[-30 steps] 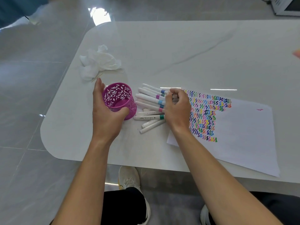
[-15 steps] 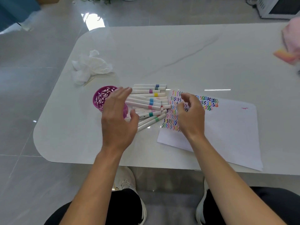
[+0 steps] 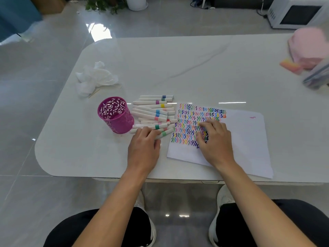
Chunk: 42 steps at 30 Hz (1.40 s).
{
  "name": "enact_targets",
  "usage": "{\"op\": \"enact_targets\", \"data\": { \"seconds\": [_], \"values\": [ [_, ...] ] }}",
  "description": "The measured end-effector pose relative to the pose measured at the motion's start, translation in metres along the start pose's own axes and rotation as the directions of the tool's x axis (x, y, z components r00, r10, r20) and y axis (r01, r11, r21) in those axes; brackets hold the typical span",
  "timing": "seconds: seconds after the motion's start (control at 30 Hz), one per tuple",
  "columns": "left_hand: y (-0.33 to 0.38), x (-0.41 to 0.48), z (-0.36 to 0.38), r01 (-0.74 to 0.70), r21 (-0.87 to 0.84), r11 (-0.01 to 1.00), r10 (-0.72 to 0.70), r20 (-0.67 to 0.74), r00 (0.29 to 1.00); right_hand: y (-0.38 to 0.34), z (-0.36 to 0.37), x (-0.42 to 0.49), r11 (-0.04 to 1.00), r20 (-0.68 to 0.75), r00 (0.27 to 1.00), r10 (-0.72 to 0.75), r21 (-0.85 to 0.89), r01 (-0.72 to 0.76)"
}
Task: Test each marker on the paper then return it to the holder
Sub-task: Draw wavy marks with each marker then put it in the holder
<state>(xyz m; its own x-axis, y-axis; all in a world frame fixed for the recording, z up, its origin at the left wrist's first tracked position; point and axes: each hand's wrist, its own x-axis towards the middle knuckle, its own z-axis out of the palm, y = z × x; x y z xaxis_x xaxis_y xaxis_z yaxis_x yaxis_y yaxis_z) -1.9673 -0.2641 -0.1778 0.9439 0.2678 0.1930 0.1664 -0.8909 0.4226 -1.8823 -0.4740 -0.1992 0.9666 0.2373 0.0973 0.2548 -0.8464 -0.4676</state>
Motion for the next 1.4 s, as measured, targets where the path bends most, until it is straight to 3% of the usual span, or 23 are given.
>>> {"op": "enact_targets", "data": {
  "seconds": [0.33, 0.5, 0.6, 0.7, 0.77, 0.97, 1.2, 1.4],
  "values": [
    [0.003, -0.002, -0.002, 0.037, -0.047, 0.998, -0.034, 0.066, 0.997, 0.004, -0.003, 0.002, 0.996, 0.051, 0.997, -0.062, 0.068, 0.059],
    [0.015, -0.003, -0.007, 0.120, -0.263, 0.957, -0.109, 0.056, 0.992, -0.003, -0.012, -0.002, 0.990, 0.001, 0.996, -0.091, 0.105, 0.090],
    [0.031, -0.004, -0.012, 0.206, -0.544, 0.814, -0.148, 0.149, 0.978, -0.014, -0.027, -0.006, 0.961, 0.045, 0.983, -0.176, 0.224, 0.162],
    [0.050, -0.001, -0.016, 0.287, -0.786, 0.547, -0.135, 0.255, 0.957, -0.025, -0.041, -0.011, 0.916, 0.243, 0.932, -0.270, 0.364, 0.170],
    [0.059, 0.001, -0.017, 0.317, -0.837, 0.447, -0.135, 0.287, 0.948, -0.027, -0.048, -0.015, 0.900, 0.336, 0.902, -0.271, 0.422, 0.114],
    [0.078, 0.012, -0.016, 0.404, -0.869, 0.284, -0.245, 0.342, 0.907, -0.017, -0.069, -0.014, 0.798, 0.403, 0.884, -0.238, 0.600, -0.058],
    [0.086, 0.025, -0.001, 0.410, -0.824, 0.392, -0.247, 0.334, 0.909, -0.001, -0.070, -0.005, 0.819, 0.422, 0.890, -0.174, 0.563, -0.108],
    [0.098, 0.033, 0.007, 0.418, -0.811, 0.409, -0.170, 0.383, 0.908, 0.002, -0.078, 0.009, 0.826, 0.362, 0.919, -0.154, 0.558, -0.081]
  ]
}}
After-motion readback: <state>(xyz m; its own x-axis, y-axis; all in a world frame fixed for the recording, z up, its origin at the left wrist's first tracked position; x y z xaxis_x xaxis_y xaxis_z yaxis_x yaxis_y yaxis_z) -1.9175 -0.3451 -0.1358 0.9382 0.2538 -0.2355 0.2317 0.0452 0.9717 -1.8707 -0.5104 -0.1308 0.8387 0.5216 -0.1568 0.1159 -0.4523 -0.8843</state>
